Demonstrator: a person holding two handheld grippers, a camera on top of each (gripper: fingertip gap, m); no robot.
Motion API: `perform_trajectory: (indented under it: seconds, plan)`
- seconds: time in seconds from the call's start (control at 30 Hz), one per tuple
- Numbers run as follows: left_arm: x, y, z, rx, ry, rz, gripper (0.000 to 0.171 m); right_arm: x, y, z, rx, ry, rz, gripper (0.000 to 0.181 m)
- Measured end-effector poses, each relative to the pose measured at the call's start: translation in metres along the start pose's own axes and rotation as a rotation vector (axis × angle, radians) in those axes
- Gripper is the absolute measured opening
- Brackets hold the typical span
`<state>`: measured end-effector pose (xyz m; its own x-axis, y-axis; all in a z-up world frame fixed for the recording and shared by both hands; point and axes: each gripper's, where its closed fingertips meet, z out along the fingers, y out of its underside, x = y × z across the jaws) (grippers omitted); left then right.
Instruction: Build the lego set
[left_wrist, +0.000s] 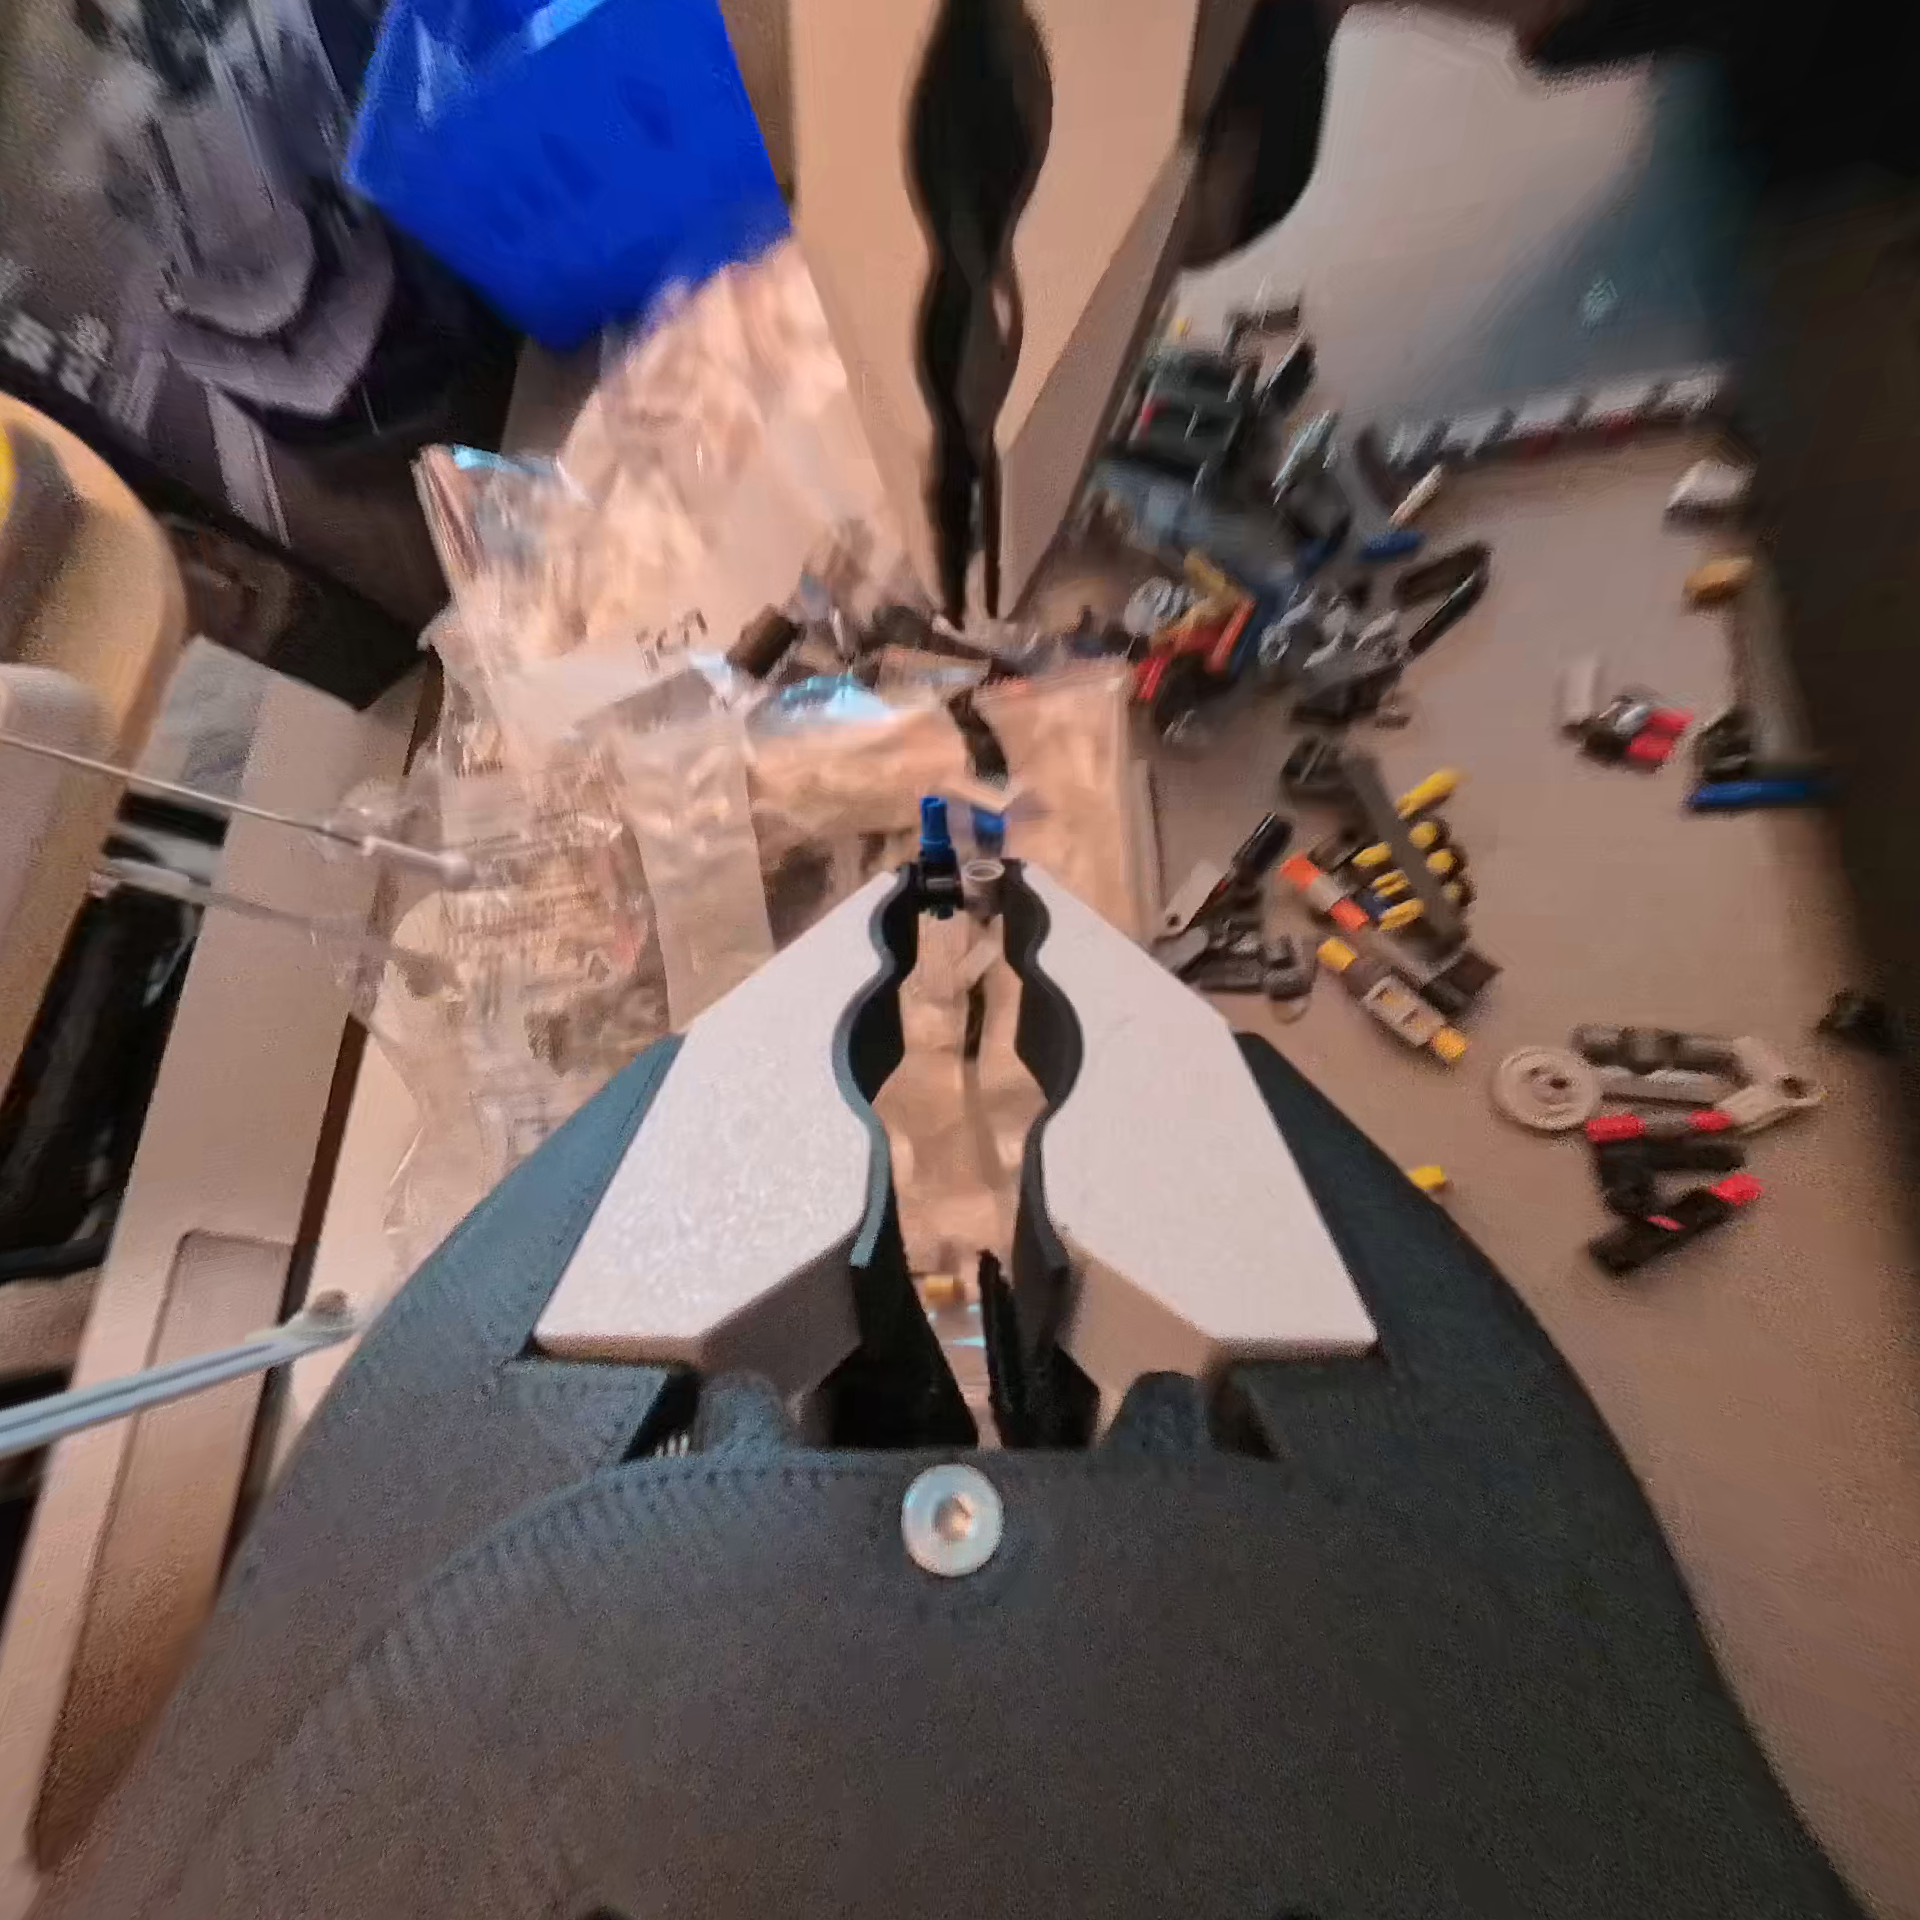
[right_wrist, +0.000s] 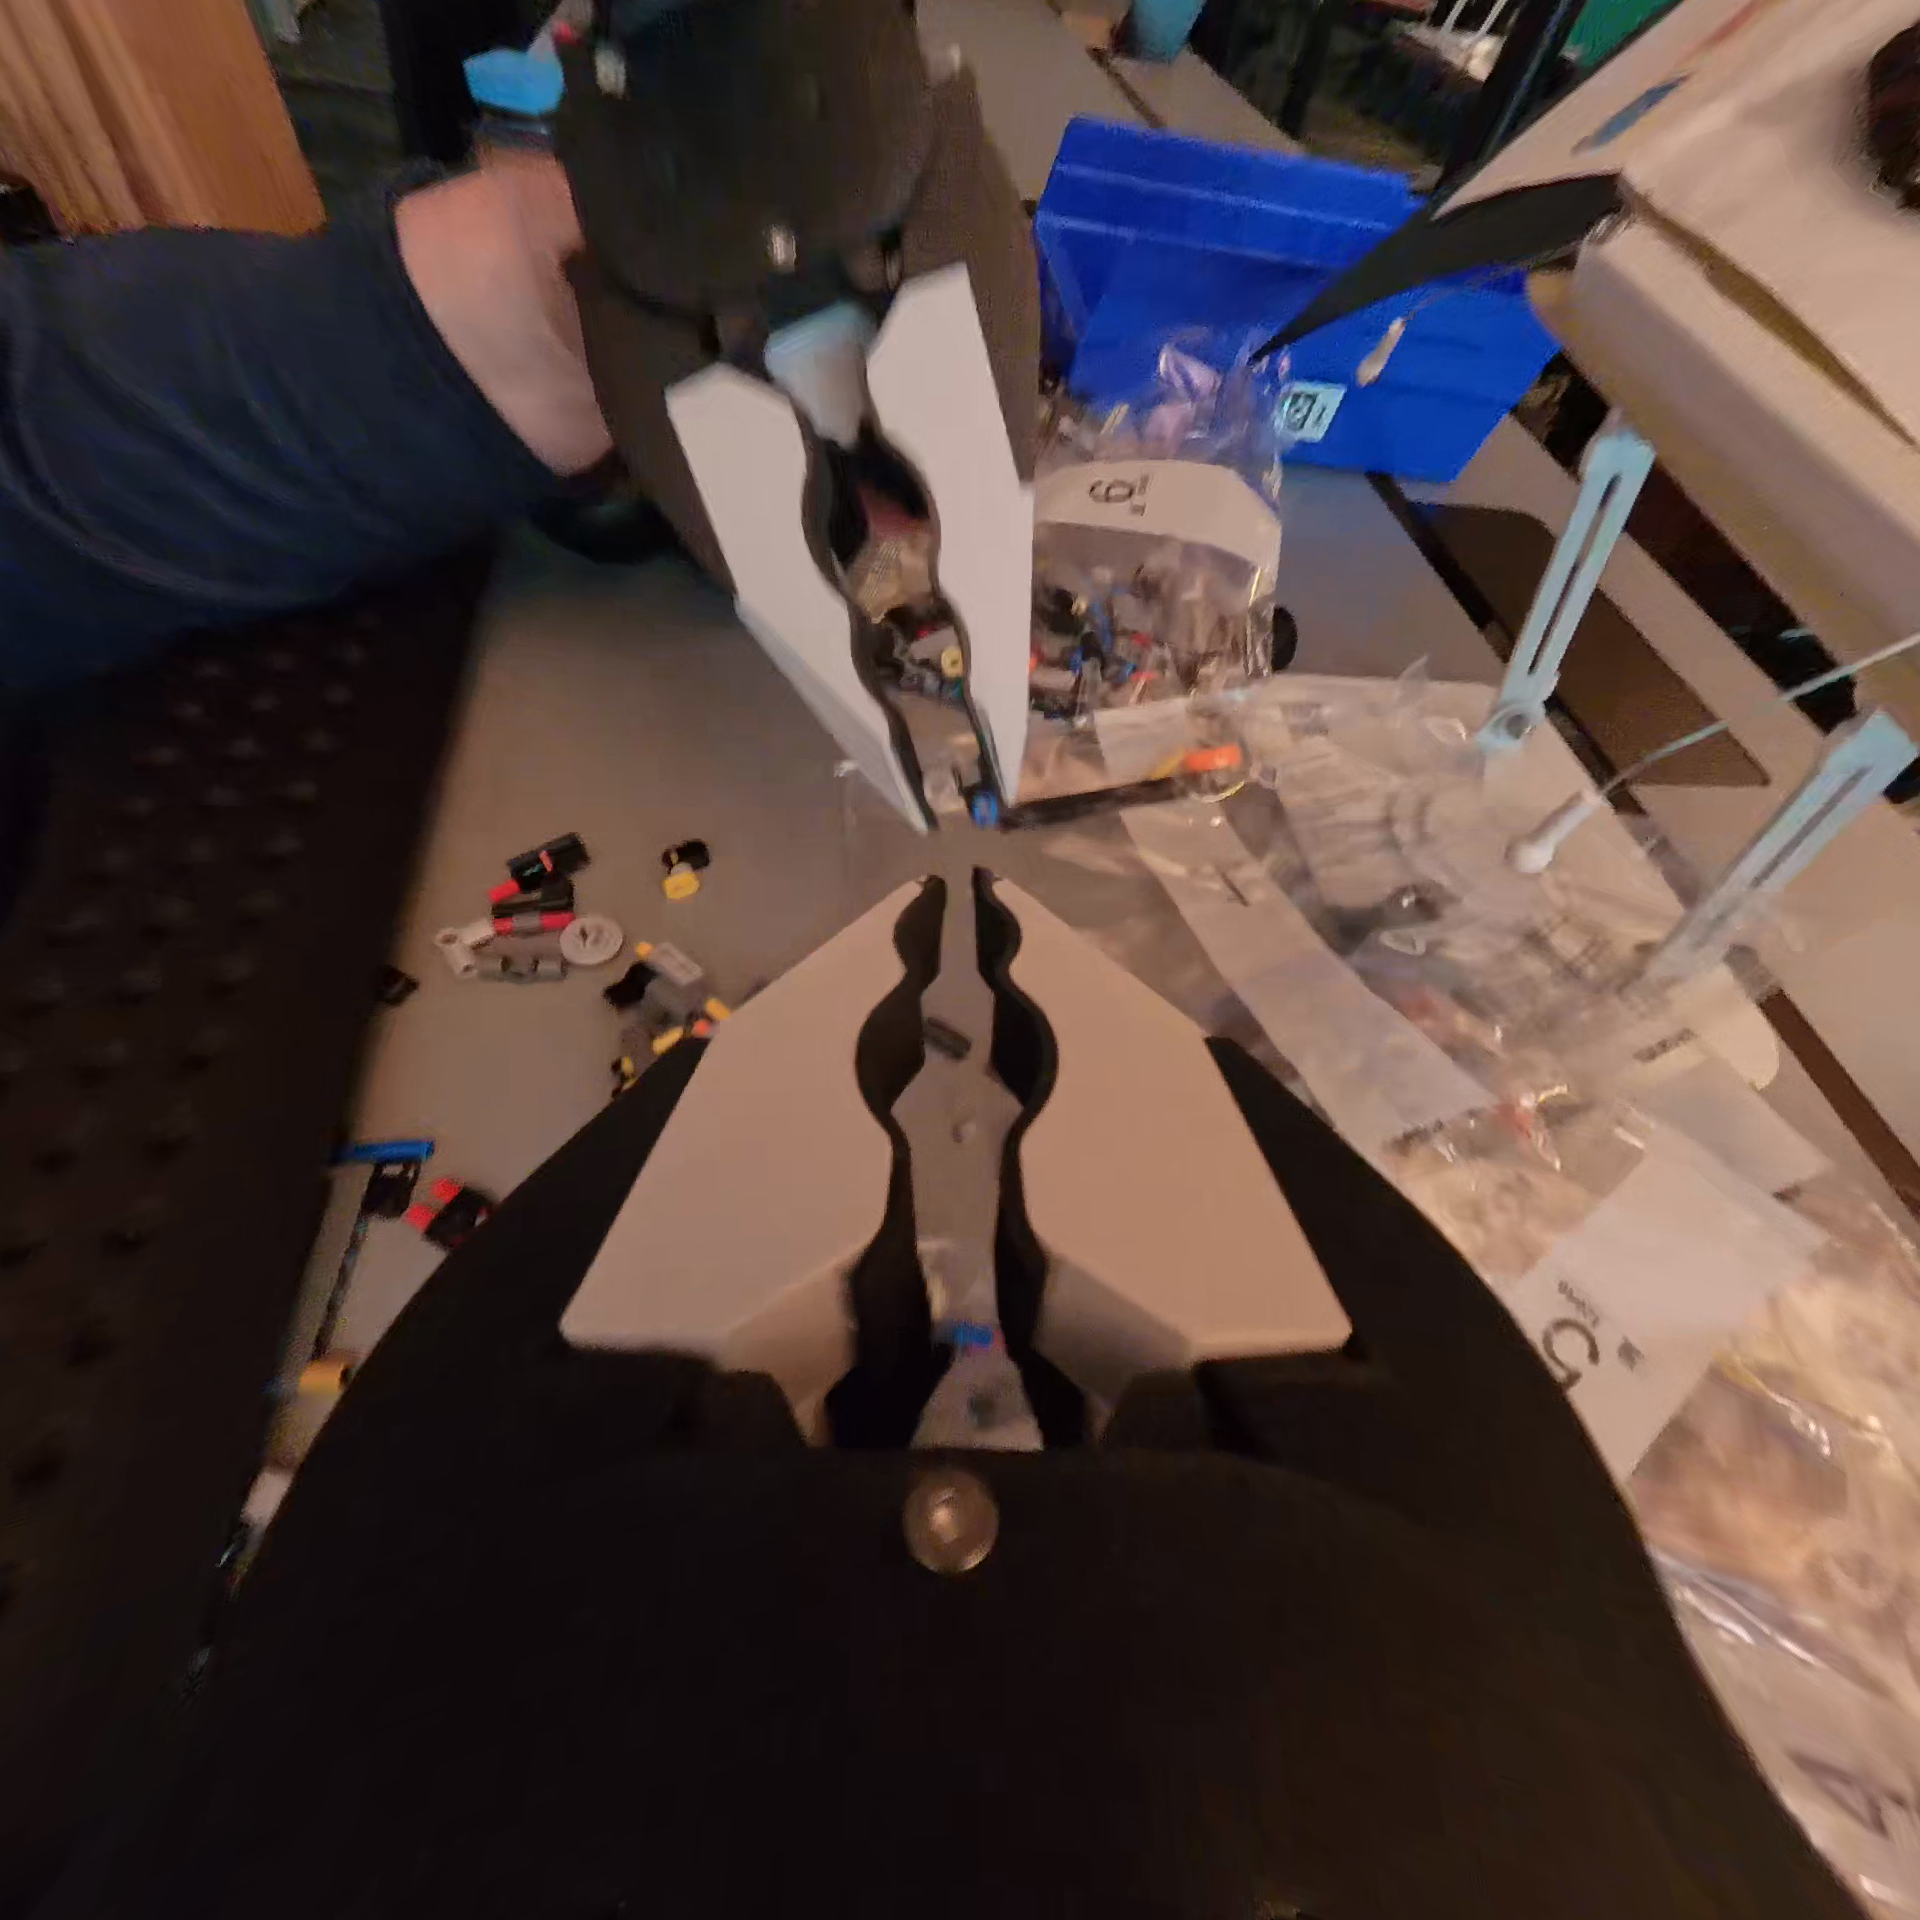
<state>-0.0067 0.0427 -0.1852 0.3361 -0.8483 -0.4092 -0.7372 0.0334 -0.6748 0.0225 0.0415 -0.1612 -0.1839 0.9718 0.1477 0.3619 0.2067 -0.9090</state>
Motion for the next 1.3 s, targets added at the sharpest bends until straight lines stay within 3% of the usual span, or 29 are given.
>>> perform_trajectory:
  seconds: [0.17, 0.43, 1.3]
  plan:
    - [0.002, -0.013, 0.004, 0.050, -0.001, 0.017, 0.015, 0.001, 0.006, 0.017, -0.042, 0.017, -0.009, 0.010]
    - [0.005, -0.012, 0.011, 0.021, -0.007, 0.057, 0.015, 0.002, 0.006, 0.021, -0.038, 0.038, -0.022, 0.003]
    - [0.009, -0.014, 0.015, -0.022, -0.014, 0.113, 0.015, 0.000, 0.010, 0.015, -0.095, 0.042, -0.056, 0.000]
